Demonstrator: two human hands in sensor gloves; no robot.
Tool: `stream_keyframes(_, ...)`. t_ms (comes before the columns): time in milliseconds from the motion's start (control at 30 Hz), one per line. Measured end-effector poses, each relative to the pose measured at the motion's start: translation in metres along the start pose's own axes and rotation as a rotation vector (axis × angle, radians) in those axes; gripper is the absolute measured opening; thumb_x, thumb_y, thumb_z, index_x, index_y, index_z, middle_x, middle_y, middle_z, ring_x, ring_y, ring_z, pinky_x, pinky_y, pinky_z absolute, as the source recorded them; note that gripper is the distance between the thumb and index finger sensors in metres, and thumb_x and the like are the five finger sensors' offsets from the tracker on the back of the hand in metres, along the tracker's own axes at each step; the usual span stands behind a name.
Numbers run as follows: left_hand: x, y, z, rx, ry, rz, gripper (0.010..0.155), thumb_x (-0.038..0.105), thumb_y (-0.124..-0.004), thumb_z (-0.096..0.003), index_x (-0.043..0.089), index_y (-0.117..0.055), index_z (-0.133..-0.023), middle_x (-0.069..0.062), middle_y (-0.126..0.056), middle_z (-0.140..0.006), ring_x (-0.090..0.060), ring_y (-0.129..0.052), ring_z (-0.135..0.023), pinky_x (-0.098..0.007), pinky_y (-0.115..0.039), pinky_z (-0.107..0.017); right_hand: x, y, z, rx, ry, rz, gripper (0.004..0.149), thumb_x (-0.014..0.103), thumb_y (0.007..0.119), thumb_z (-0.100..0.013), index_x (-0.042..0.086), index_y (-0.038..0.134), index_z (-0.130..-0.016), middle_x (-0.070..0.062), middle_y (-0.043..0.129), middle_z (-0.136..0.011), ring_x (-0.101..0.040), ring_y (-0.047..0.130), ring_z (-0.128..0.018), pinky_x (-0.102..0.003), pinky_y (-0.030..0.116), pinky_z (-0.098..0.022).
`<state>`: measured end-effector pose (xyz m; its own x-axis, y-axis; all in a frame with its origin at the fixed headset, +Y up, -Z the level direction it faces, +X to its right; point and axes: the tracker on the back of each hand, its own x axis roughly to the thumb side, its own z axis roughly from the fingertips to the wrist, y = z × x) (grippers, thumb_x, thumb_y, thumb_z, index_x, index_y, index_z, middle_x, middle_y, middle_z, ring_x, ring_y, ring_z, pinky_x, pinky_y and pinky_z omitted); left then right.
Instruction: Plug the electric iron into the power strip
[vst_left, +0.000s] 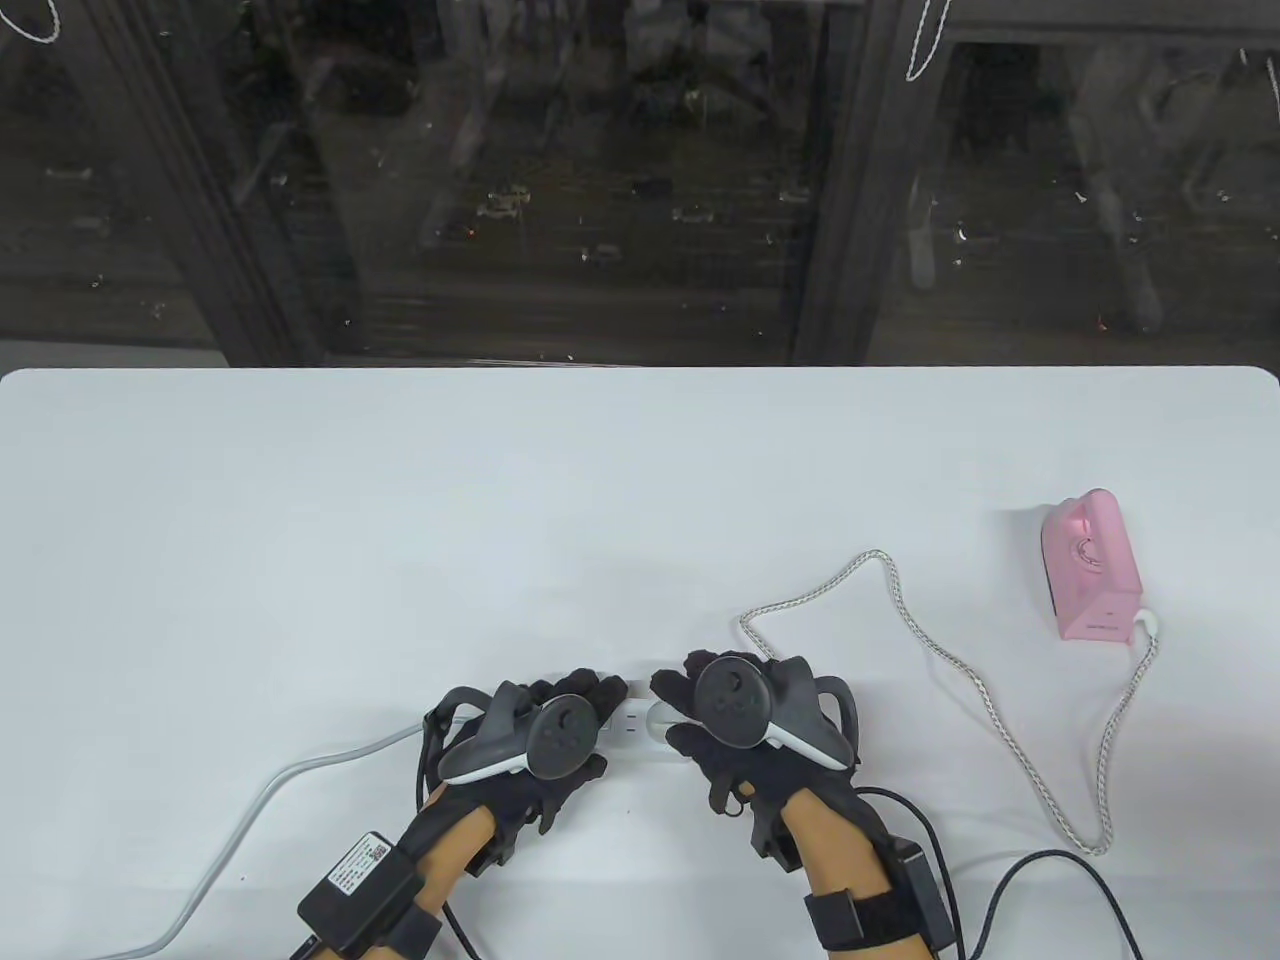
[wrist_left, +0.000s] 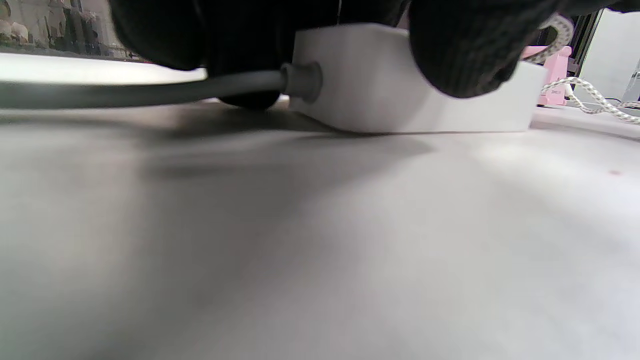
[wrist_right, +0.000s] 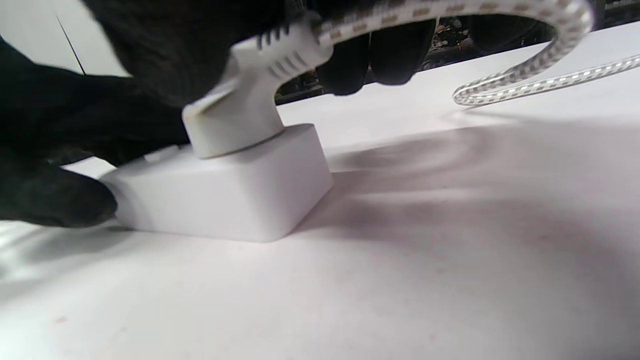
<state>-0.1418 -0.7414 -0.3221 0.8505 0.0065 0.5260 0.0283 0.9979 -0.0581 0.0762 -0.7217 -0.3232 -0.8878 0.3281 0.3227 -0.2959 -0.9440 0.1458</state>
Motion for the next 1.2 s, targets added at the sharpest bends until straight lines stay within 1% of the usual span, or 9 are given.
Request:
stream_keyframes(33,-0.001,0.002,0.001,0.003,-0.001,-0.006,0.08,0.053,-0.077,-0.0371,0.034,-0.048,-0.11,-0.005,-0.061,-0.114,-0.033,-0.078,-0.092,-0.057,-0.067,-0.068,-0.001,-0.001,0.0,-0.005,0.0,-0.008,0.071,0.053,0.081,-0.041,0.038,0.057,-0.106,-0.007,0.057,-0.115,-0.043,0.058,-0.104,-0.069,0.051,-0.072)
stream_keyframes(100,-0.008,0.009,0.003,0.044,0.006,0.0,0.081,0.055,-0.076,-0.0366,0.035,-0.049,-0.109,-0.005,-0.062,-0.114,-0.034,-0.076,-0.094,-0.058,-0.066,-0.068,-0.008,-0.011,0.004,-0.066,0.018,-0.023,0.076,0.057,0.08,-0.04,0.038,0.052,-0.109,-0.008,0.049,-0.118,-0.045,0.05,-0.107,-0.069,0.047,-0.073)
stream_keyframes(167,-0.016,0.016,0.007,0.084,0.021,0.021,0.08,0.056,-0.076,-0.0363,0.035,-0.051,-0.109,-0.005,-0.061,-0.114,-0.036,-0.069,-0.098,-0.059,-0.062,-0.07,-0.016,-0.018,0.007,-0.113,0.036,-0.03,0.079,0.06,0.079,-0.04,0.037,0.049,-0.11,-0.007,0.043,-0.12,-0.045,0.042,-0.11,-0.07,0.043,-0.074)
stream_keyframes(233,-0.029,0.026,0.013,0.16,0.046,0.017,0.08,0.057,-0.076,-0.0361,0.035,-0.052,-0.109,-0.005,-0.057,-0.116,-0.038,-0.058,-0.103,-0.061,-0.055,-0.072,-0.026,-0.025,0.009,-0.169,0.067,-0.037,0.081,0.062,0.078,-0.04,0.037,0.046,-0.11,-0.007,0.039,-0.121,-0.046,0.036,-0.11,-0.07,0.041,-0.074)
stream_keyframes(367,-0.051,0.039,0.024,0.25,0.108,-0.041,0.081,0.061,-0.074,-0.0353,0.036,-0.052,-0.11,-0.002,-0.047,-0.119,-0.038,-0.036,-0.108,-0.062,-0.038,-0.074,-0.044,-0.033,0.011,-0.224,0.138,-0.012,0.085,0.065,0.075,-0.04,0.037,0.039,-0.112,-0.007,0.026,-0.121,-0.045,0.022,-0.11,-0.069,0.032,-0.075)
stream_keyframes(467,-0.067,0.043,0.029,0.281,0.166,-0.039,0.083,0.062,-0.073,-0.0352,0.037,-0.048,-0.11,-0.002,-0.037,-0.121,-0.037,-0.021,-0.108,-0.062,-0.026,-0.073,-0.054,-0.034,0.012,-0.246,0.181,-0.001,0.088,0.067,0.073,-0.04,0.037,0.032,-0.112,-0.008,0.017,-0.12,-0.045,0.014,-0.108,-0.069,0.028,-0.074)
stream_keyframes(600,-0.088,0.045,0.036,0.3,0.247,-0.031,0.085,0.063,-0.071,-0.0357,0.038,-0.041,-0.112,-0.003,-0.027,-0.121,-0.036,-0.009,-0.106,-0.061,-0.016,-0.07,-0.066,-0.038,0.014,-0.278,0.235,-0.003,0.089,0.069,0.071,-0.041,0.04,0.026,-0.112,-0.008,0.007,-0.118,-0.046,0.008,-0.106,-0.069,0.023,-0.074)
stream_keyframes(833,-0.112,0.046,0.047,0.325,0.356,-0.018,0.089,0.065,-0.069,-0.036,0.04,-0.029,-0.112,-0.004,-0.015,-0.12,-0.035,0.002,-0.102,-0.06,-0.007,-0.067,-0.079,-0.043,0.018,-0.328,0.29,-0.022,0.089,0.068,0.07,-0.041,0.041,0.022,-0.111,-0.008,0.002,-0.117,-0.046,0.002,-0.104,-0.068,0.02,-0.073)
stream_keyframes(1200,-0.137,0.044,0.061,0.368,0.476,0.022,0.089,0.063,-0.069,-0.0365,0.04,-0.028,-0.112,-0.004,-0.016,-0.12,-0.035,0.002,-0.102,-0.06,-0.007,-0.067,-0.086,-0.043,0.024,-0.344,0.345,-0.031,0.088,0.067,0.07,-0.043,0.041,0.022,-0.111,-0.009,0.004,-0.117,-0.046,0.003,-0.104,-0.069,0.02,-0.072)
